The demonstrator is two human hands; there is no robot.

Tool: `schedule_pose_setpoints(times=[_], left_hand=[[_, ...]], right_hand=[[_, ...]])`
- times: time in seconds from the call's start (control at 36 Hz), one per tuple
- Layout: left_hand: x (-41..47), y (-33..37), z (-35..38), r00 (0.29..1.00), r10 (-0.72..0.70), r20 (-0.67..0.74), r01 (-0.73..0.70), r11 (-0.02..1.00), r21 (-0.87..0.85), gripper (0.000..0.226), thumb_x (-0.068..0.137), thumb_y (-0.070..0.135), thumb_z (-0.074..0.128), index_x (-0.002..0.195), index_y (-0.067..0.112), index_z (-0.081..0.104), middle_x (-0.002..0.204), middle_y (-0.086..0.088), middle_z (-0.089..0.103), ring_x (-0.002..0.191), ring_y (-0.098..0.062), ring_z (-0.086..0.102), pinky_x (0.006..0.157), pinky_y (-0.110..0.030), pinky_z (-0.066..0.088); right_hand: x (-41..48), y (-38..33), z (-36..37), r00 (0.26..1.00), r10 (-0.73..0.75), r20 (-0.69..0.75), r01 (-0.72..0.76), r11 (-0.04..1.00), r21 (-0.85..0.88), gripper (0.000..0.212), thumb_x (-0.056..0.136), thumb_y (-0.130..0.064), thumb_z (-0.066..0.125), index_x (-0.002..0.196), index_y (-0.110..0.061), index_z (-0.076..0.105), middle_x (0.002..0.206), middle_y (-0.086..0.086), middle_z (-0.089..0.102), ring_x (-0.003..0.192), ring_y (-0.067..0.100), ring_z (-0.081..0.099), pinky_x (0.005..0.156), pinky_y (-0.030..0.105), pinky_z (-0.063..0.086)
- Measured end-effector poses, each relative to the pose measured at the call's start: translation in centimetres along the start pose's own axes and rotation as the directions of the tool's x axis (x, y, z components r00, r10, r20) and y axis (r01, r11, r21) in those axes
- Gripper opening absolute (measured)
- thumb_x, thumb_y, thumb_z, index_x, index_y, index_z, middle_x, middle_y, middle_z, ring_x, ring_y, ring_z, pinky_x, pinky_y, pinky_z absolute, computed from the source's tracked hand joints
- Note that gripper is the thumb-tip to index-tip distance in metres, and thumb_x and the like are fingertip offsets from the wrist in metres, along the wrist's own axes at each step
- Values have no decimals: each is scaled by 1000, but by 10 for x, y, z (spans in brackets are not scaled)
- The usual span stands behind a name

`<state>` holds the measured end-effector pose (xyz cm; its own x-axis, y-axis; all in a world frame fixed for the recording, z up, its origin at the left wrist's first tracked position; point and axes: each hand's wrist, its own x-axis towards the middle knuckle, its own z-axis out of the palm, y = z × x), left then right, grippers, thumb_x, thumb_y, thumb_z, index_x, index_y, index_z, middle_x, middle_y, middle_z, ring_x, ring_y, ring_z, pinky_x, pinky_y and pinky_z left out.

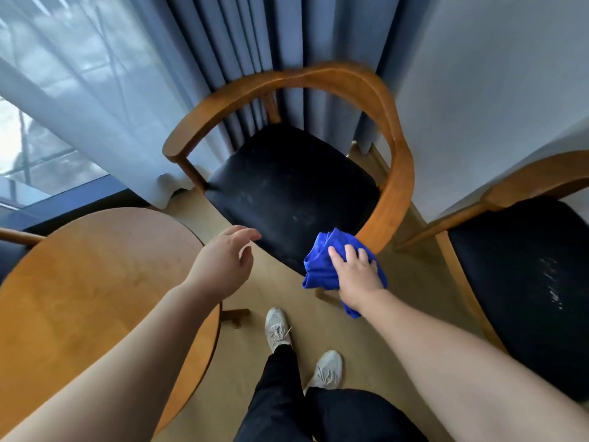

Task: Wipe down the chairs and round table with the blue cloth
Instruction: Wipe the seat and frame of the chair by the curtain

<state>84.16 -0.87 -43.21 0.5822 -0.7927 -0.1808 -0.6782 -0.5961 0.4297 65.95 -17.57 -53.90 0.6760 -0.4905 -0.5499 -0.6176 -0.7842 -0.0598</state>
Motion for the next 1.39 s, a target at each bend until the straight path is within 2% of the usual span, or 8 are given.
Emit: schedule_pose_setpoints(times=[0.11, 0.22, 0.39, 0.67, 0.83, 1.03, 1.25, 1.39], left_hand=[[-8, 0, -15, 1000, -16, -26, 16, 1000, 12, 35, 94, 10, 47, 125, 22, 58, 124, 5, 58, 113, -15, 54, 94, -24, 41], [-5, 1, -32, 999, -4, -44, 4, 1000, 2, 34, 93, 11, 49, 124, 23, 58, 123, 5, 58, 112, -15, 55, 91, -23, 41], [10, 4, -52, 993, 57, -103, -60, 998, -29, 33, 93, 9, 49, 122, 22, 59, 121, 6, 59, 112, -14, 55, 88, -17, 37], [90, -14, -49, 990, 120, -74, -128, 986, -111, 33, 91, 6, 48, 118, 18, 62, 118, 2, 60, 106, -18, 58, 88, -28, 47], [149, -30, -50, 989, 142, -33, -145, 979, -141, 34, 89, 6, 50, 118, 16, 63, 119, 1, 60, 105, -19, 59, 87, -31, 49], [202, -44, -49, 981, 175, 78, -161, 974, -157, 36, 89, 14, 51, 123, 23, 58, 124, 7, 55, 102, -13, 58, 86, -32, 50], [251, -39, -37, 984, 159, 78, -145, 977, -157, 36, 89, 15, 50, 123, 25, 57, 124, 10, 53, 101, -11, 57, 83, -25, 47], [271, -40, -23, 995, 83, 63, -70, 982, -177, 36, 90, 15, 48, 123, 25, 57, 125, 9, 53, 98, -12, 57, 82, -24, 45]], right_hand=[[-7, 11, -24, 998, -55, -1, 55, 997, 56, 73, 82, -11, 61, 144, -25, 26, 131, 5, 41, 118, 28, 43, 95, 38, 40], [-11, 18, -50, 997, -54, -53, 58, 995, 82, 71, 81, -6, 60, 142, -26, 29, 121, 5, 47, 110, 26, 49, 91, 36, 45], [-8, 32, -90, 989, -98, -107, 105, 993, 59, 73, 83, -5, 58, 146, -26, 25, 125, 5, 45, 111, 25, 48, 91, 35, 46], [63, 47, -158, 971, -224, -77, 194, 939, -285, 73, 87, -6, 54, 149, -25, 20, 137, 8, 39, 118, 29, 45, 97, 40, 40], [116, 49, -189, 989, -141, -50, 131, 978, -165, 66, 82, -4, 53, 141, -26, 33, 135, 4, 43, 116, 28, 46, 92, 38, 43], [162, 40, -208, 978, -205, -41, 198, 971, -131, 69, 81, -5, 56, 143, -23, 33, 140, 4, 39, 125, 27, 41, 97, 38, 41], [221, 48, -244, 949, -316, -11, 294, 894, -337, 65, 90, -5, 49, 149, -24, 31, 153, 12, 23, 133, 32, 36, 105, 39, 34], [275, 62, -269, 935, -355, 25, 325, 823, -465, 62, 88, -7, 52, 146, -21, 33, 144, 11, 35, 124, 32, 43, 96, 41, 36]])
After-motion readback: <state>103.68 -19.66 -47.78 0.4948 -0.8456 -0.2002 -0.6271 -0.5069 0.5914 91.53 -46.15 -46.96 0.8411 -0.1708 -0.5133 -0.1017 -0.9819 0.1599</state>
